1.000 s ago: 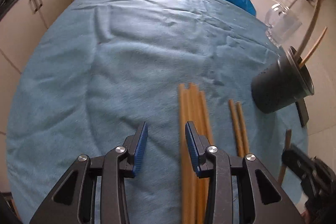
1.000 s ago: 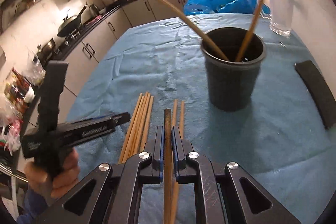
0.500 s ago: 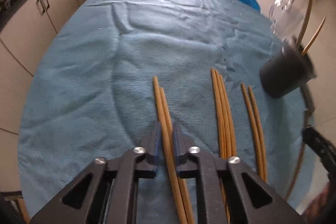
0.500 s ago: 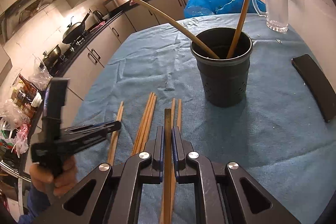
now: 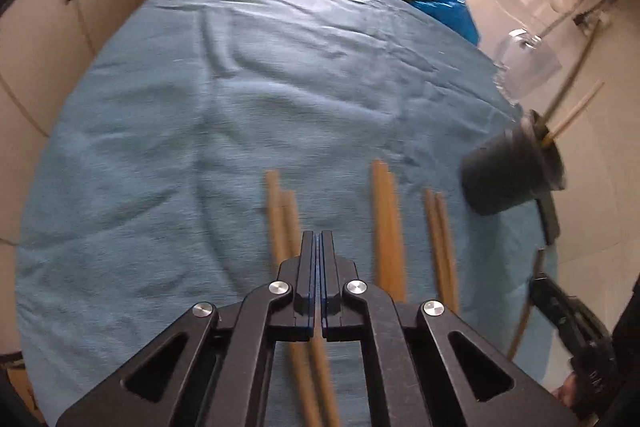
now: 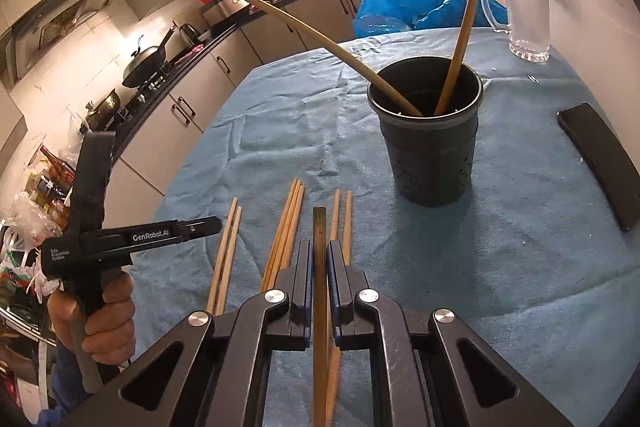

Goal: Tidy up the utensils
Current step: 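Lift both chopsticks upright and carry them down into the black holder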

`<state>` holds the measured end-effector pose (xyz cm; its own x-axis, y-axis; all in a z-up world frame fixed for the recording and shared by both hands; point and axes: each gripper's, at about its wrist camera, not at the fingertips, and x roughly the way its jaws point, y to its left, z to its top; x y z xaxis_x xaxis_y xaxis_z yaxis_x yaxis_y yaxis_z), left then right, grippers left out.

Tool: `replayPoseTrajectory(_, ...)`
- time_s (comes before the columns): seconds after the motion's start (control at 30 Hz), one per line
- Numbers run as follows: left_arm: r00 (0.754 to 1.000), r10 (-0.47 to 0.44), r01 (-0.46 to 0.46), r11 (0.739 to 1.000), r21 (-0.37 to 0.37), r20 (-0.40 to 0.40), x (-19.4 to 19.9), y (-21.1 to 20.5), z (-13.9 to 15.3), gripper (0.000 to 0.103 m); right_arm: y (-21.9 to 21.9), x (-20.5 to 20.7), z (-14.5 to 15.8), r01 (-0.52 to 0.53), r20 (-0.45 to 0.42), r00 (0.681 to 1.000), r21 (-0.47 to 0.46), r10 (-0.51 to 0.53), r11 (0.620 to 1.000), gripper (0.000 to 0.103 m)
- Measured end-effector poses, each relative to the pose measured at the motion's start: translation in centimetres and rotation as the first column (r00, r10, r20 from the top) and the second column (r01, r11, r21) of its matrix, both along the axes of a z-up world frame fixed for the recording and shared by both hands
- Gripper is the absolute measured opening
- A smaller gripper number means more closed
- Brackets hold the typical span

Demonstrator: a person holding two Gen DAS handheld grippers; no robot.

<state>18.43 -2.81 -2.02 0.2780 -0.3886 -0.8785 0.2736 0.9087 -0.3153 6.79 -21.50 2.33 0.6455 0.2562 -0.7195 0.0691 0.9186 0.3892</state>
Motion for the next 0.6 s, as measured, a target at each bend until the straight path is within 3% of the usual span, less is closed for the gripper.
replayPoseTrajectory(0.27, 0.997, -0.076, 0.078, 0.995, 0.059, -0.029, 1.4, -5.4, -1.7, 0.001, -0.6, 0.0, -0.4, 0.003, -0.006, 1.000, 0.012, -0.003, 1.000, 0.008)
replayPoseTrajectory(0.6, 0.995, -0.095, 0.098, 0.987, 0.129, -0.028, 2.7, -7.5, -2.5, 0.005, -1.3, -0.1, -0.9, 0.015, -0.018, 1.000, 0.025, -0.015, 1.000, 0.008)
